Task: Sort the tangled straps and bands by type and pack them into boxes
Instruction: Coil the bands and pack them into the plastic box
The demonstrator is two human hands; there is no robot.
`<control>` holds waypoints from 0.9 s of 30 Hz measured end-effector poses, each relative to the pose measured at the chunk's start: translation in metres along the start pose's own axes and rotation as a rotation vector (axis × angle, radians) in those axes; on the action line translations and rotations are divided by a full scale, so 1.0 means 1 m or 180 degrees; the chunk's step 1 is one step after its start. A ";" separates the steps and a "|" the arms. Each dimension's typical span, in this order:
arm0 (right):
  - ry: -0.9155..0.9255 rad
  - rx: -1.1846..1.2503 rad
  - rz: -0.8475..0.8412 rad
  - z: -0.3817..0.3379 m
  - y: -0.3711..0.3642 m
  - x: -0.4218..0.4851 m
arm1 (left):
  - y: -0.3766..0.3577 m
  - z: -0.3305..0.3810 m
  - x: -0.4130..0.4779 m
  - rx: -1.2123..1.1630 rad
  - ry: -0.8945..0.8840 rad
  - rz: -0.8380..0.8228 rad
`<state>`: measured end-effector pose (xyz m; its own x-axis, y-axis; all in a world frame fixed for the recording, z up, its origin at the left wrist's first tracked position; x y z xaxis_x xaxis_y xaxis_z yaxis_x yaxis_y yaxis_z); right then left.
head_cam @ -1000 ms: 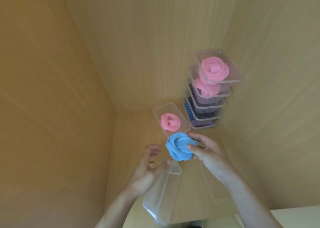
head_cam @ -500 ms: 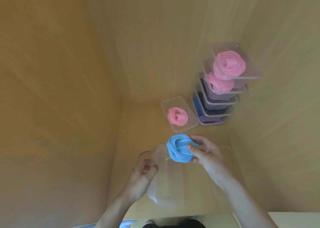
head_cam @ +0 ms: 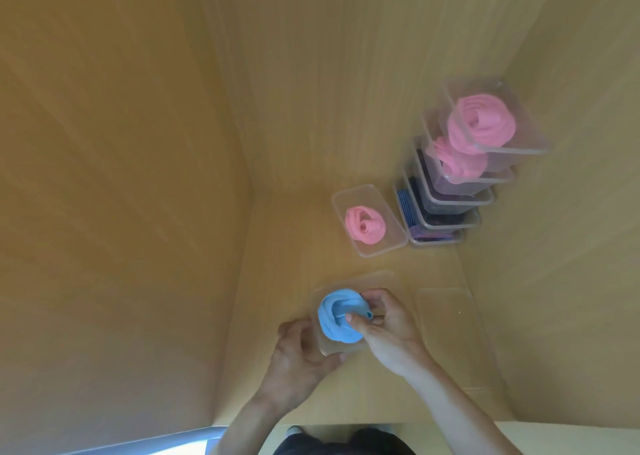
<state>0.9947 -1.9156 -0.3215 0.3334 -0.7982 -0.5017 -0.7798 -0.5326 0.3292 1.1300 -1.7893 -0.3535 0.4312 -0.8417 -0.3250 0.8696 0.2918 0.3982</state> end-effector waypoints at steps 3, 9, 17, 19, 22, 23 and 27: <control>0.0167 -0.0962 -0.0014 0.005 0.002 0.000 | 0.001 0.000 -0.001 -0.0033 -0.0070 -0.0032; 0.0965 -0.1931 0.0590 0.003 0.010 -0.007 | 0.005 0.007 0.003 0.0182 -0.0405 0.0038; 0.1013 -0.1263 0.1288 0.020 0.054 -0.019 | 0.004 0.027 0.023 0.0681 -0.1197 0.0307; 0.0694 -0.1294 0.1498 0.029 0.067 -0.021 | 0.000 0.033 0.026 0.0777 -0.1423 0.0330; 0.0116 -0.1820 0.1391 0.047 0.080 -0.020 | -0.008 0.036 0.030 0.0921 -0.1693 0.0269; -0.0030 -0.1969 0.1283 0.052 0.082 -0.019 | -0.010 0.036 0.031 0.0989 -0.1711 0.0204; -0.0427 -0.2037 0.1095 0.063 0.084 -0.017 | -0.016 0.036 0.035 0.1300 -0.1637 -0.0049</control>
<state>0.8895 -1.9288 -0.3356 0.0261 -0.9302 -0.3660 -0.3533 -0.3511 0.8671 1.1221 -1.8397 -0.3406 0.1615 -0.9838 0.0779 0.6699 0.1672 0.7234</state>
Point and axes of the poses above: each hand's wrist, its own x-axis towards the middle knuckle, its own y-axis out of the back of the hand, z = x × y, the point moved 1 cm from there along x, towards the middle knuckle, and after that the axes turned 7 degrees about -y, right-handed, at the moved point
